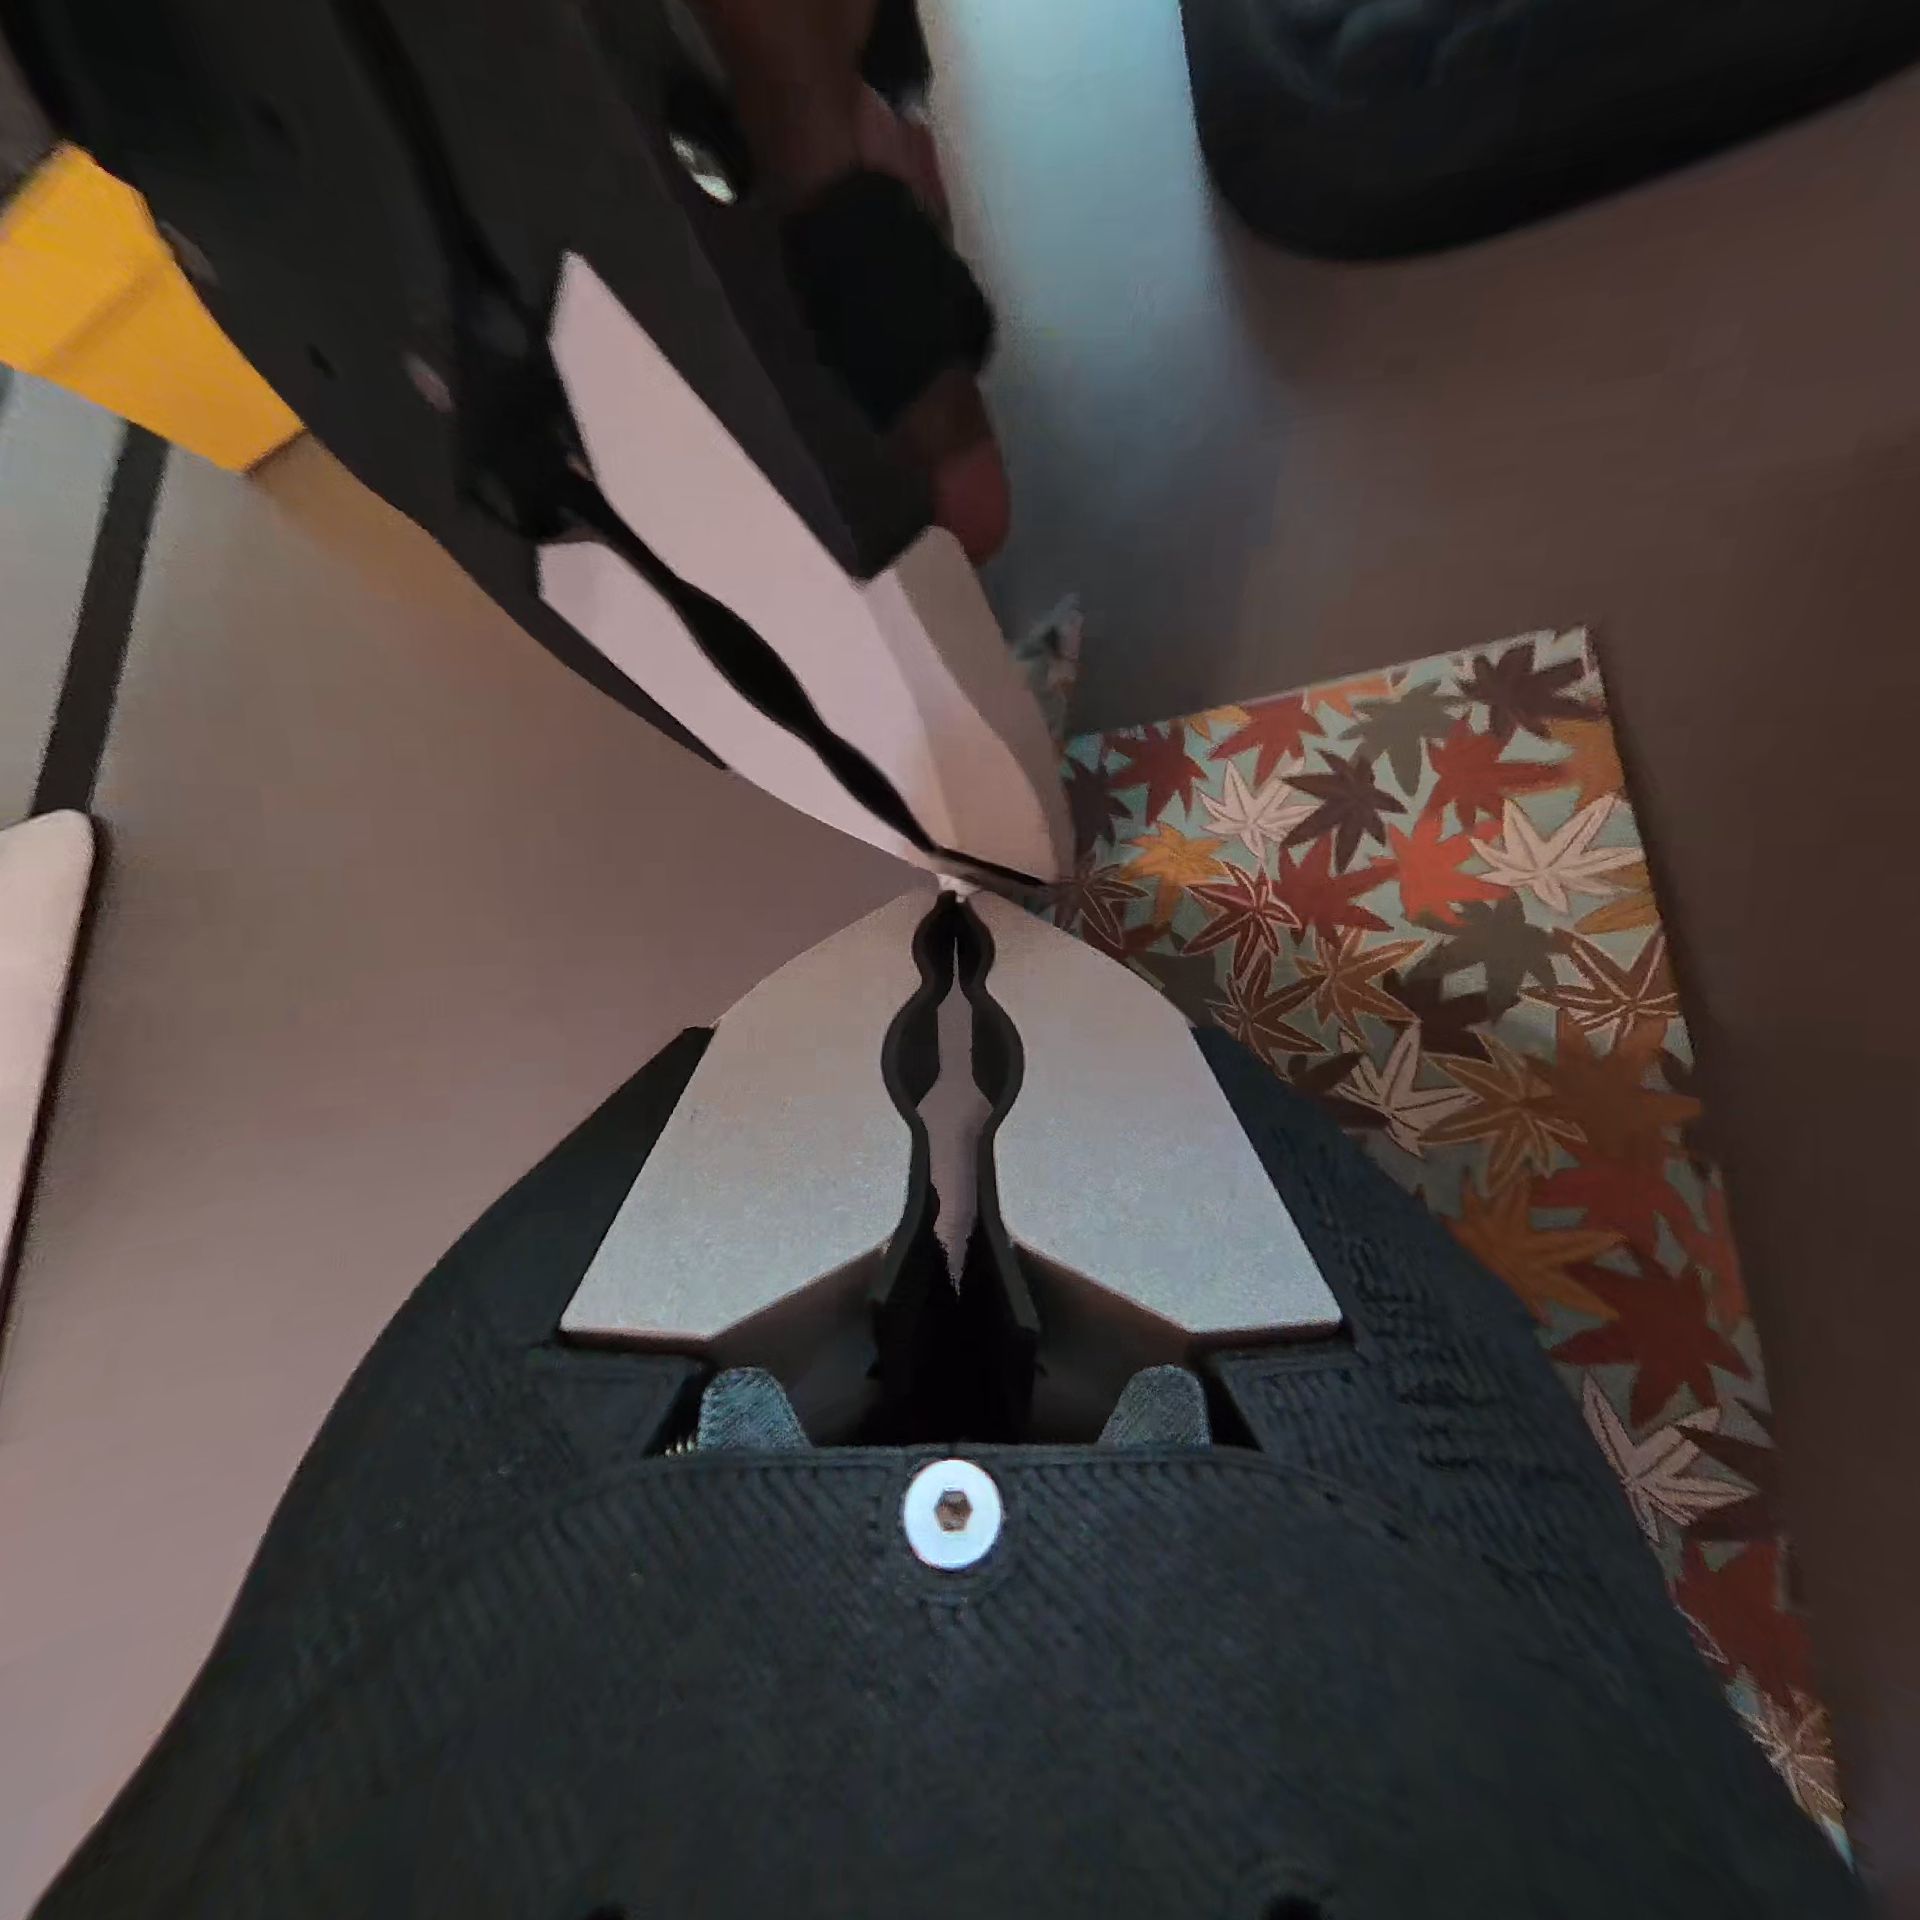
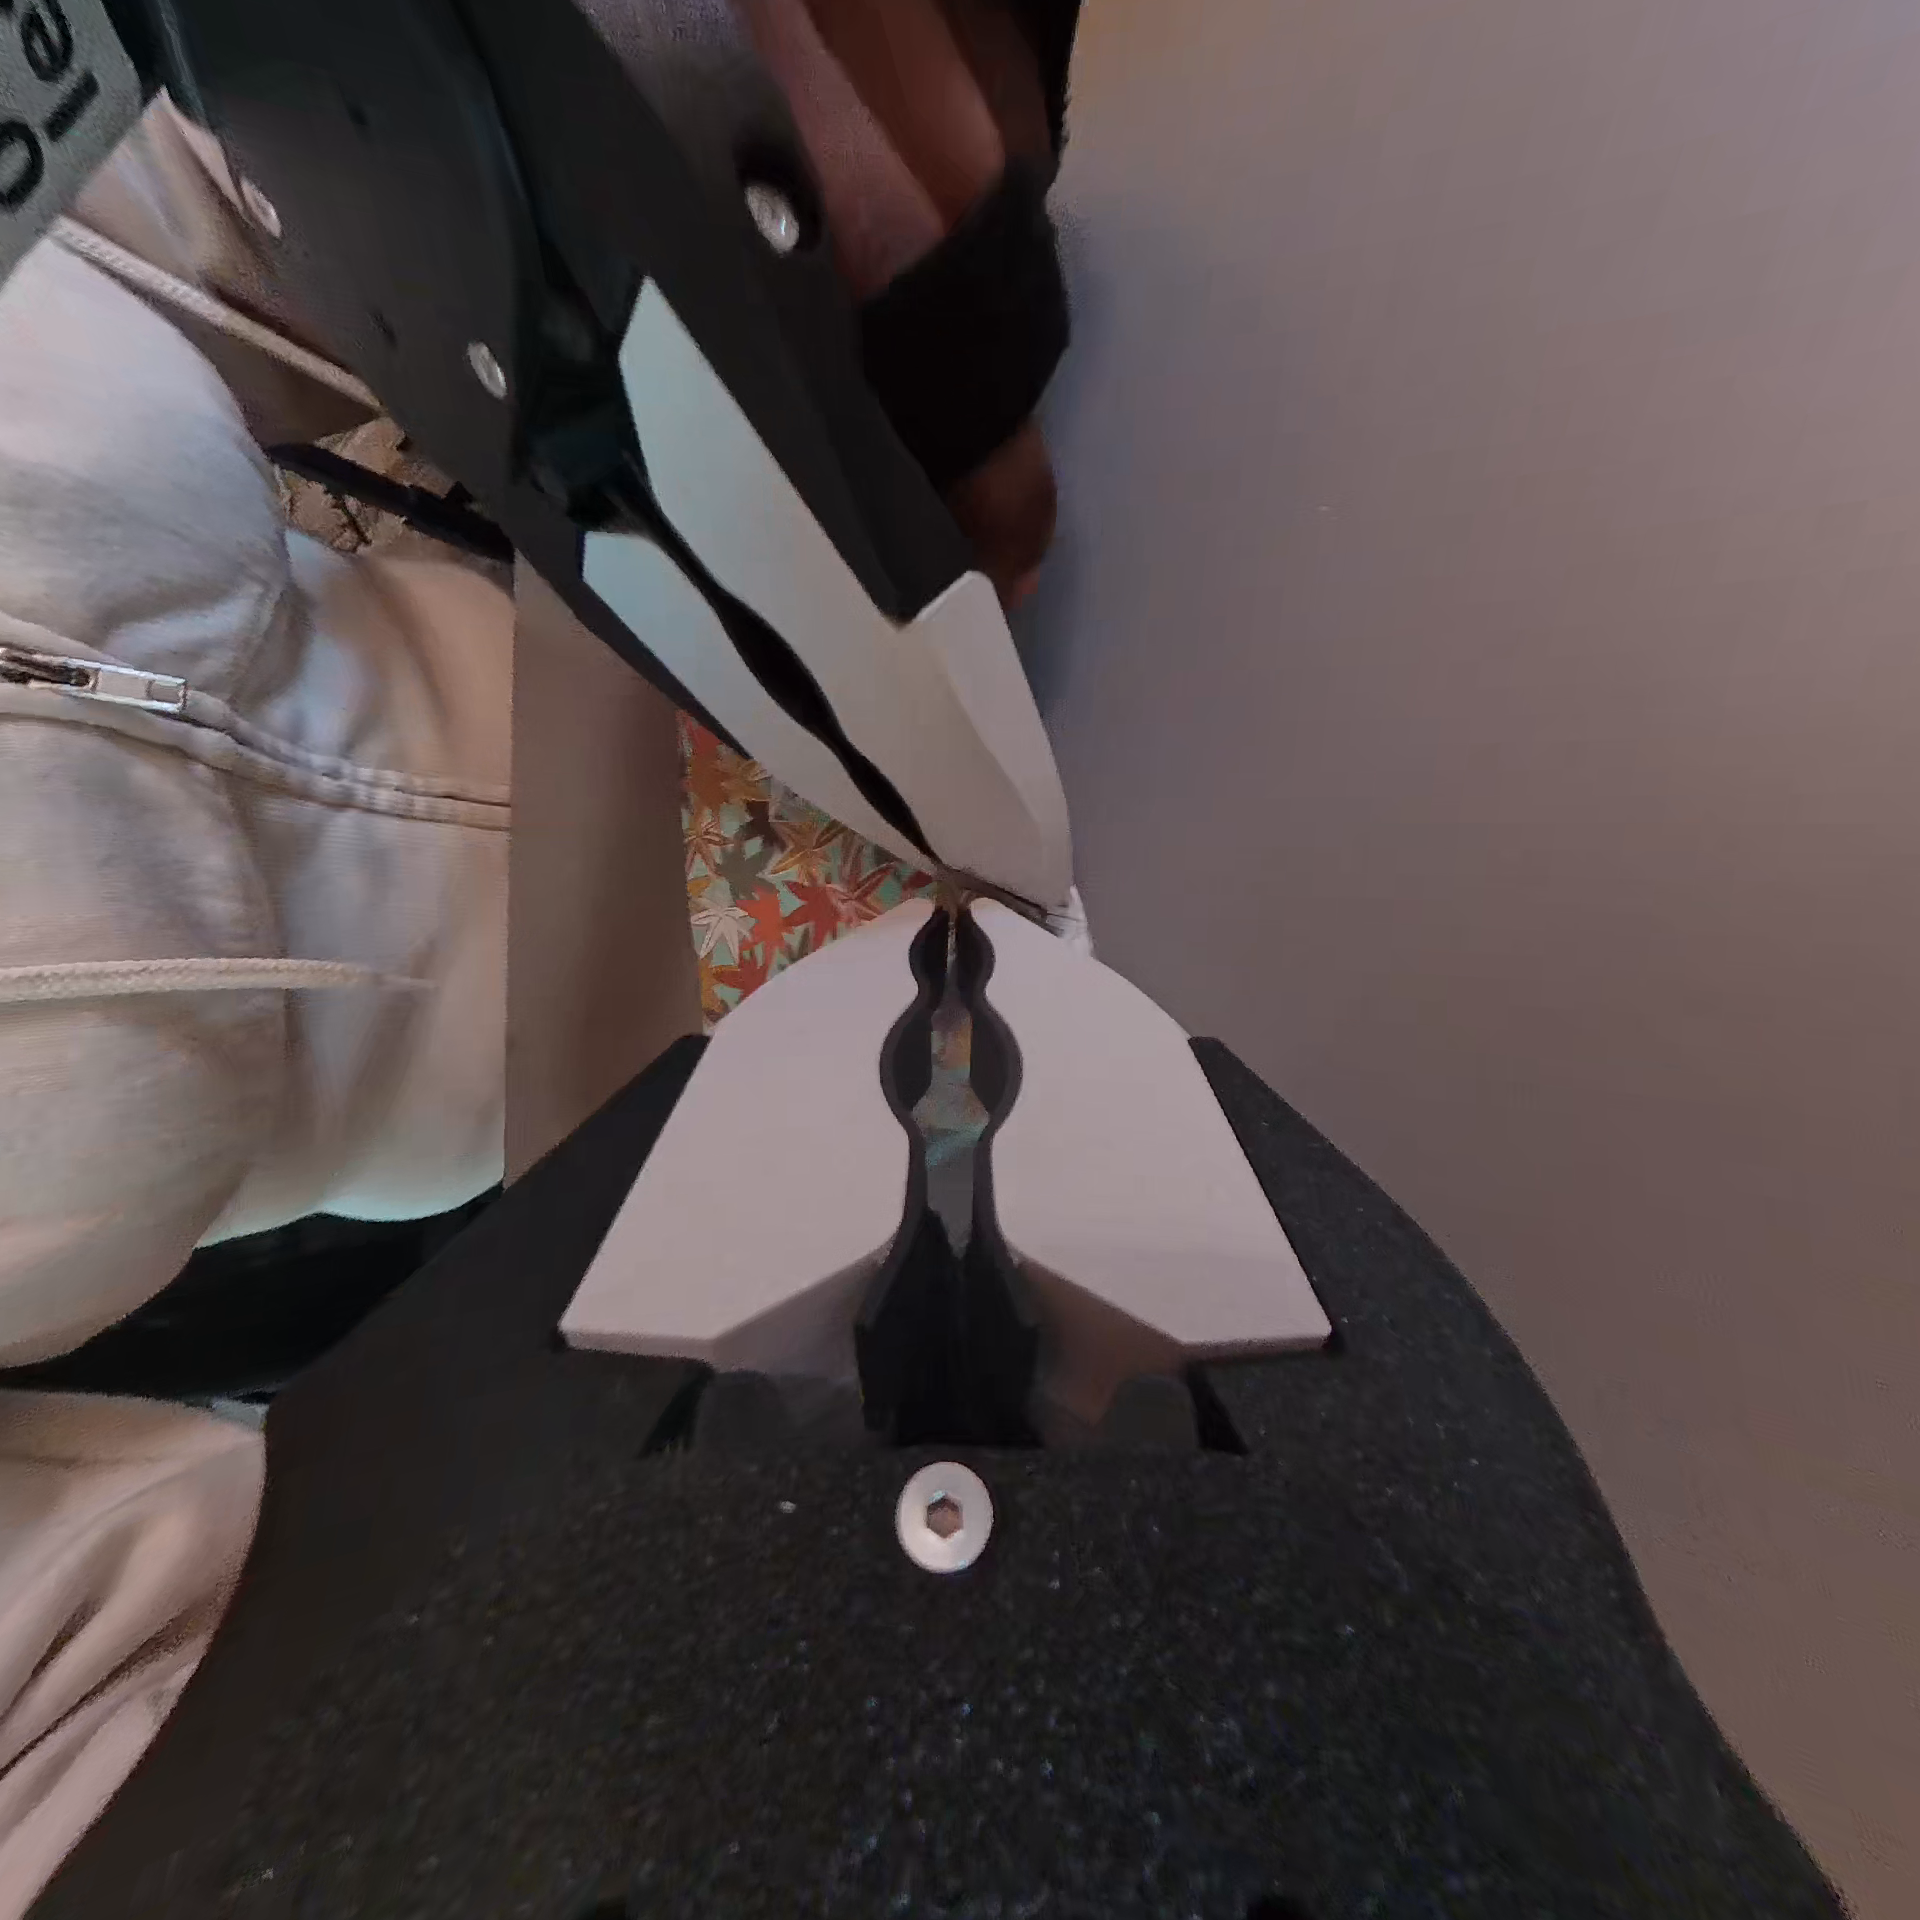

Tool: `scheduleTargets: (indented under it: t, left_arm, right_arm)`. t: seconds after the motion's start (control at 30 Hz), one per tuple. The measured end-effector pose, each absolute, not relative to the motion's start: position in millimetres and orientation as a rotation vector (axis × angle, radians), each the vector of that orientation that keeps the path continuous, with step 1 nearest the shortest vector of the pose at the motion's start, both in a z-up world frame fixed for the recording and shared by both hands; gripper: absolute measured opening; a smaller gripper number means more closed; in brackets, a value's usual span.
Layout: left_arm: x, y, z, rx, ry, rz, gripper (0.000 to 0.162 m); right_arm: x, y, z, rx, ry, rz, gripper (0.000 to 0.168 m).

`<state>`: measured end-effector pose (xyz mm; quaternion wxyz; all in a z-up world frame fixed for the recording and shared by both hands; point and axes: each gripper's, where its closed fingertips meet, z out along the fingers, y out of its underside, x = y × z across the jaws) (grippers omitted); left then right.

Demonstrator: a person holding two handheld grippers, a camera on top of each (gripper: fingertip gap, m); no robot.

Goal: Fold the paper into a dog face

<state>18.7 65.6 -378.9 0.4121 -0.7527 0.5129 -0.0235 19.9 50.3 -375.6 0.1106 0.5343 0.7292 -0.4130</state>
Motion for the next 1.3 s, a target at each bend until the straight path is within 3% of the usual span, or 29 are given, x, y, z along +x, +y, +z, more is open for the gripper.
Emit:
scheduleTargets:
  t: [0.37, 0.77, 0.93, 1.0, 1.13, 1.3]
  left_arm:
    - [16, 62, -380, -1.850, 1.282, -0.088, 0.000]
    - [-18, 40, -380, -1.942, 1.301, -0.149, 0.000]
    - [-27, 46, -372, -1.925, 1.244, -0.125, 0.000]
    - [-21, 44, -371, -1.912, 1.245, -0.172, 0.000]
    - [-7, 37, -371, -1.865, 1.286, -0.260, 0.000]
    - [3, 36, -378, -1.878, 1.307, -0.284, 0.000]
  right_arm:
    - [19, 56, -380, 1.710, 2.181, -1.355, 0.000]
    - [18, 62, -380, 1.642, 2.804, -1.270, 0.002]
    - [7, 81, -330, 1.784, 3.255, -1.331, 0.002]
    - [5, 89, -322, 1.712, 3.610, -1.032, 0.002]
    - [-4, 75, -347, 1.080, 4.029, -0.132, 0.002]
    - [-16, 69, -377, 1.016, 3.915, -0.063, 0.000]
